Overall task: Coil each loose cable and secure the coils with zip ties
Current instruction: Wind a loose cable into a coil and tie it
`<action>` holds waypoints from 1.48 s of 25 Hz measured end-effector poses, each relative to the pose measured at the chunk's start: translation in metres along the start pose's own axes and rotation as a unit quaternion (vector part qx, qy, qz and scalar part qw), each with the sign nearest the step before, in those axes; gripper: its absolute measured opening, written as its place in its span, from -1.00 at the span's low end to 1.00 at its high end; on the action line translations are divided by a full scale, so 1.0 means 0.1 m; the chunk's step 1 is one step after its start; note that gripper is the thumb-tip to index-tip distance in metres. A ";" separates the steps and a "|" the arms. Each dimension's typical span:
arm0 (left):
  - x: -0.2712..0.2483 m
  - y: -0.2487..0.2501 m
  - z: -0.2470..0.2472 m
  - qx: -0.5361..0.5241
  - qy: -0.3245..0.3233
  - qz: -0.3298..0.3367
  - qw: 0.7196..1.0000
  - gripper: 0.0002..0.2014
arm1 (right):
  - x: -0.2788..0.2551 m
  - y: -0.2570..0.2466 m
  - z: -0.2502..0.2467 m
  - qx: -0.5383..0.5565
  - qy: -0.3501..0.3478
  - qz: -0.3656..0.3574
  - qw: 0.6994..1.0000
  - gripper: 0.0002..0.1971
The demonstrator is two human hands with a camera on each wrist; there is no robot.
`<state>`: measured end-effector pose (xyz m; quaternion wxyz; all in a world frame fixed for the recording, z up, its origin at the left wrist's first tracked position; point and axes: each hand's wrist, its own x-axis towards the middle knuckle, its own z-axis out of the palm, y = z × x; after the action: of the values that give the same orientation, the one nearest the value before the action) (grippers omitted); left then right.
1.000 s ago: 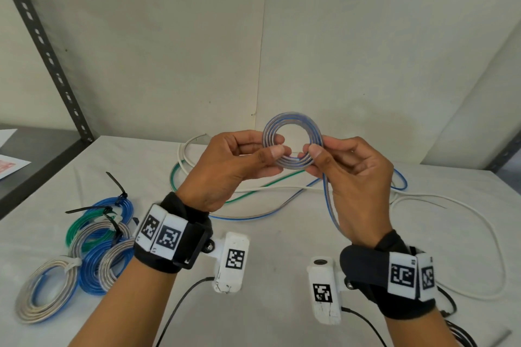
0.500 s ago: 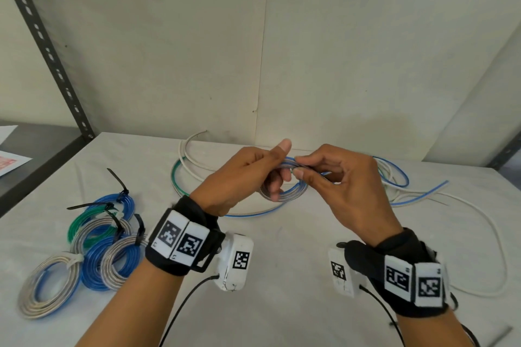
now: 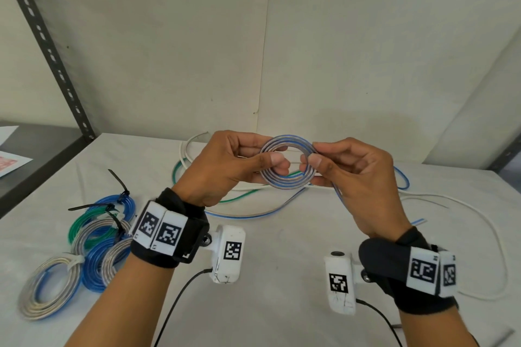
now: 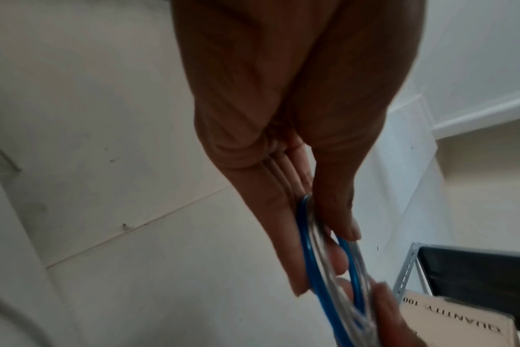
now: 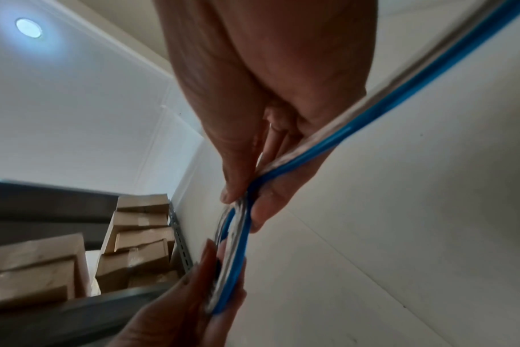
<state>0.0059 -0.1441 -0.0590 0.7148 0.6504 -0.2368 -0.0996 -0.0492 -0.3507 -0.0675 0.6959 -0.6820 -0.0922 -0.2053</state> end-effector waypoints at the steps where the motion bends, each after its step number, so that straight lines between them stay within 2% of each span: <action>1: 0.00 0.00 -0.01 -0.004 0.000 0.000 1.000 -0.78 | 0.01 0.00 -0.01 0.008 -0.005 0.009 1.000 -0.78; 7: 0.04 -0.01 0.02 -0.068 0.054 0.018 0.996 -0.77 | -0.04 0.06 0.09 -0.025 0.033 -0.018 0.999 -0.88; 11: 0.06 -0.04 0.12 -0.129 0.077 0.020 0.988 -0.69 | -0.07 0.09 0.21 -0.004 0.067 -0.034 0.997 -0.79; 14: 0.06 -0.06 0.19 -0.139 0.070 0.018 0.988 -0.67 | -0.06 0.09 0.23 0.023 0.106 -0.046 0.993 -0.78; 17: 0.06 -0.03 0.16 -0.113 0.023 -0.008 0.993 -0.61 | -0.02 0.09 0.13 -0.012 0.057 -0.040 0.997 -0.77; 20: 0.07 -0.04 0.21 -0.092 -0.008 -0.050 0.994 -0.57 | -0.02 0.08 0.04 -0.134 -0.038 -0.042 0.989 -0.76; 24: 0.08 -0.12 0.23 -0.017 -0.035 -0.053 0.998 -0.71 | -0.04 0.04 -0.01 -0.181 -0.093 -0.046 0.978 -0.77; 27: 0.06 -0.11 0.22 0.011 -0.062 -0.065 0.996 -0.72 | -0.04 0.02 -0.03 -0.206 -0.122 -0.052 0.969 -0.77; 31: 0.03 -0.07 0.23 0.020 -0.075 -0.047 0.996 -0.78 | -0.04 0.02 -0.03 -0.178 -0.111 -0.051 0.976 -0.77; 34: -0.01 -0.03 0.12 0.030 -0.095 -0.009 0.995 -0.69 | -0.02 0.03 -0.04 -0.152 -0.063 -0.051 0.985 -0.75; 37: -0.02 0.01 0.06 0.022 -0.070 0.003 0.997 -0.73 | 0.00 0.02 -0.05 -0.107 -0.023 -0.039 0.993 -0.77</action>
<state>0.0013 -0.1480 -0.0586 0.6823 0.6564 -0.2906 -0.1380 -0.0493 -0.3556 -0.0693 0.6077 -0.7532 -0.1124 -0.2254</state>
